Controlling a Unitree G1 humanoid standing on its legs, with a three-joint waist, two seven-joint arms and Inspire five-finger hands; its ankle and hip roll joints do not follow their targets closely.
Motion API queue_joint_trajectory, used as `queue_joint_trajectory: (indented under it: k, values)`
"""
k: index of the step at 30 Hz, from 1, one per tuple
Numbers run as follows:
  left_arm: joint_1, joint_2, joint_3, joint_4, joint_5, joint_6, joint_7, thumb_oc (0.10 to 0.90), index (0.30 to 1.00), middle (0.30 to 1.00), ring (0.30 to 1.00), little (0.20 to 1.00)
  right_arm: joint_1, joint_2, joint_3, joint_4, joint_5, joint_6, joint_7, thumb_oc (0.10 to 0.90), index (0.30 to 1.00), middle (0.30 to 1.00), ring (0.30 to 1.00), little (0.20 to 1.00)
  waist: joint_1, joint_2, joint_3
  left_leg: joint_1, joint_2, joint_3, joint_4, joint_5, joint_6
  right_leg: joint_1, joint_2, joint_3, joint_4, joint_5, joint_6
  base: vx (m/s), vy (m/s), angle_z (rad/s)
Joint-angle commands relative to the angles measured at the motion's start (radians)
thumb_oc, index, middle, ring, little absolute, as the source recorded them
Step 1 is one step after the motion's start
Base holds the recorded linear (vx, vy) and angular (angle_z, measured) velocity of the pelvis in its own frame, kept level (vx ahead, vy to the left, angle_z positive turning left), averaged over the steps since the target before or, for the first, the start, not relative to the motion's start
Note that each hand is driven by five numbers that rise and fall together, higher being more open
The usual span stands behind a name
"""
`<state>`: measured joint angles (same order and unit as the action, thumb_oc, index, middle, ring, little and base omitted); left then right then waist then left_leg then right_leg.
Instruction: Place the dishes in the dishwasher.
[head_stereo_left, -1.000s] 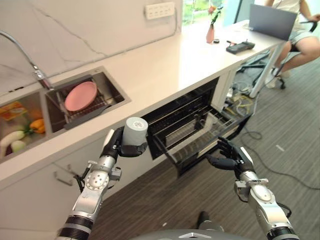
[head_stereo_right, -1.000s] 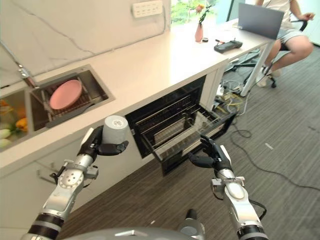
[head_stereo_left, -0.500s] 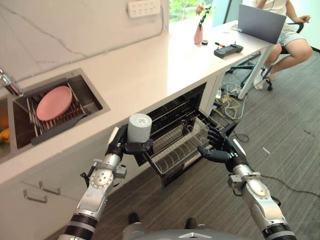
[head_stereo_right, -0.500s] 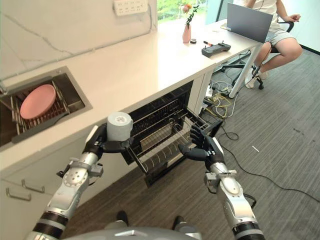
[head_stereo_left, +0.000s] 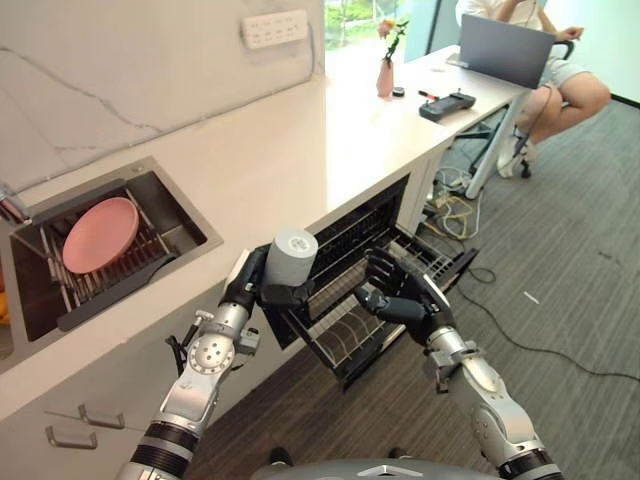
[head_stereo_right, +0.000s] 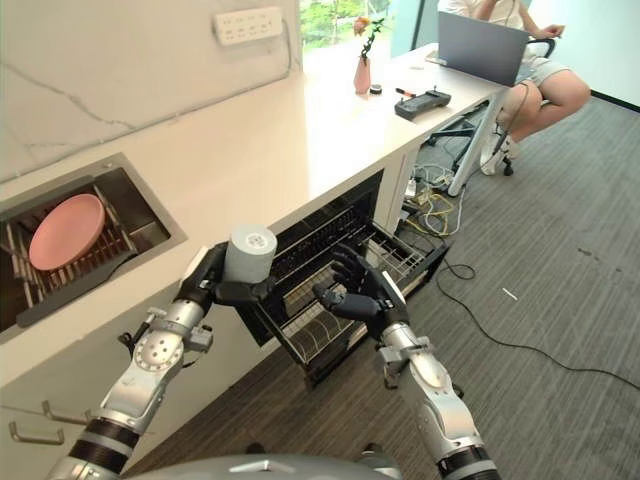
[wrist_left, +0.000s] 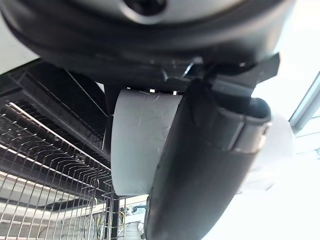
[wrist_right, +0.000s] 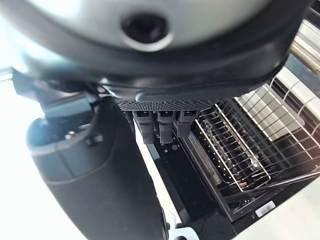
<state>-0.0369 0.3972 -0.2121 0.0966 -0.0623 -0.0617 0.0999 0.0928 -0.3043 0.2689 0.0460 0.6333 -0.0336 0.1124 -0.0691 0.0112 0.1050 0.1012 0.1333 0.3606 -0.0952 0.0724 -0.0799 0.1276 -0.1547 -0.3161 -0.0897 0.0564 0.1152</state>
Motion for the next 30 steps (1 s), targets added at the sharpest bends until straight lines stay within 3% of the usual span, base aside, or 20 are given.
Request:
queue_joint_trajectory:
  k: [1, 8, 17, 25, 30]
  values:
    - [-0.237, 0.009, -0.032, 0.024, 0.091, -0.106, 0.103, 0.400, 0.300, 0.300, 0.300, 0.300, -0.078, 0.034, 0.006, -0.174, 0.086, -0.074, -0.005, 0.800, 0.900, 0.900, 0.900, 0.900, -0.004, -0.013, -0.056, 0.050, -0.014, -0.014, 0.032, -0.111, -0.007, -0.066, -0.083, -0.026, 0.051, -0.028, 0.082, 0.03, 0.020, -0.20]
    - [-0.382, -0.036, -0.147, 0.096, 0.193, -0.087, 0.224, 0.400, 0.300, 0.300, 0.300, 0.300, -0.144, 0.039, 0.077, -0.251, 0.083, -0.095, -0.097, 0.800, 0.900, 0.900, 0.900, 0.900, -0.034, -0.002, -0.057, 0.058, -0.021, 0.000, 0.033, -0.119, 0.001, -0.080, -0.091, -0.008, 0.052, -0.018, 0.089, 0.02, 0.002, -0.07]
    - [-0.487, -0.100, -0.250, 0.191, 0.278, -0.053, 0.337, 0.400, 0.300, 0.300, 0.300, 0.300, -0.275, 0.086, 0.166, -0.248, 0.070, -0.124, -0.218, 0.800, 0.900, 0.900, 0.900, 0.900, -0.043, 0.014, -0.052, 0.058, -0.024, 0.003, 0.031, -0.117, 0.004, -0.087, -0.095, -0.007, 0.050, -0.013, 0.088, 0.01, 0.001, -0.10]
    - [-0.478, -0.144, -0.312, 0.221, 0.407, 0.010, 0.474, 0.400, 0.300, 0.300, 0.300, 0.300, -0.358, 0.179, 0.226, -0.182, 0.058, -0.171, -0.380, 0.800, 0.900, 0.900, 0.900, 0.900, -0.016, 0.016, -0.056, 0.054, -0.028, -0.023, 0.021, -0.114, 0.005, -0.068, -0.096, -0.035, 0.045, -0.008, 0.081, 0.00, -0.007, 0.04]
    - [-0.571, -0.203, -0.388, 0.344, 0.478, 0.071, 0.610, 0.400, 0.300, 0.300, 0.300, 0.300, -0.424, 0.245, 0.266, -0.119, 0.066, -0.207, -0.482, 0.800, 0.900, 0.900, 0.900, 0.900, -0.008, 0.015, -0.052, 0.044, -0.030, -0.039, 0.021, -0.109, 0.007, -0.070, -0.095, -0.042, 0.052, -0.006, 0.078, -0.01, -0.002, 0.14]
